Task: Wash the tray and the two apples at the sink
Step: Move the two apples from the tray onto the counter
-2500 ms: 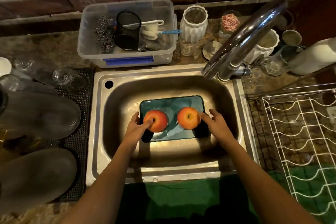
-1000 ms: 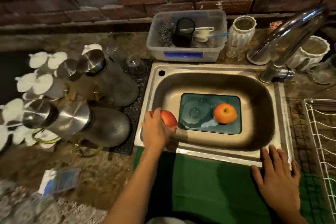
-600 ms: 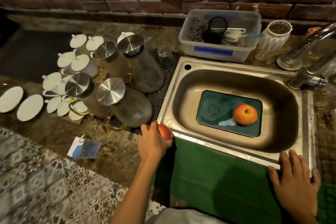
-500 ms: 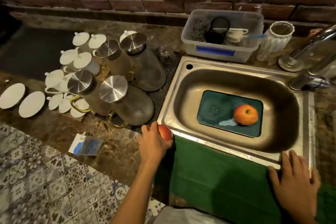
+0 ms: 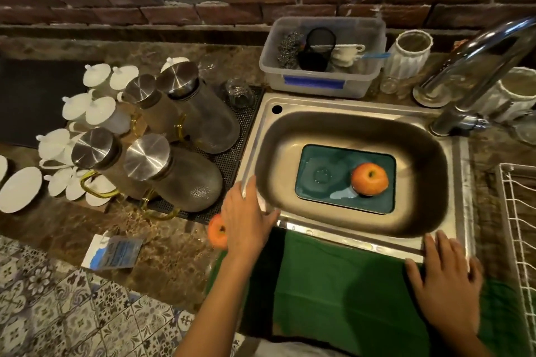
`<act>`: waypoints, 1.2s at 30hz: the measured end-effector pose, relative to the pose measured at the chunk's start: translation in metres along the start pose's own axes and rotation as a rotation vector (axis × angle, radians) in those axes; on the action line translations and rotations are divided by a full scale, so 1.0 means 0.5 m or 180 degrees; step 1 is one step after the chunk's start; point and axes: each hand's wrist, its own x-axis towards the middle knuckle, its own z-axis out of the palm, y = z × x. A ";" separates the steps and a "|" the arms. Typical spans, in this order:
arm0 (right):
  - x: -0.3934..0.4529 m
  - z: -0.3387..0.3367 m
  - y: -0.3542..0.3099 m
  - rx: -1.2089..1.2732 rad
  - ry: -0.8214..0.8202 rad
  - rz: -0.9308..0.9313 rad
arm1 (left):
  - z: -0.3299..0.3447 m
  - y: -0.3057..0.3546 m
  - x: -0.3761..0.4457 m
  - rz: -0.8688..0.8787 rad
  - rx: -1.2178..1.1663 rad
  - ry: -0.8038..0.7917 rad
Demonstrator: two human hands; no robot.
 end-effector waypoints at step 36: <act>0.003 -0.025 -0.006 0.0652 -0.0094 -0.0022 | 0.243 0.322 0.106 0.0418 -0.1342 -0.0761</act>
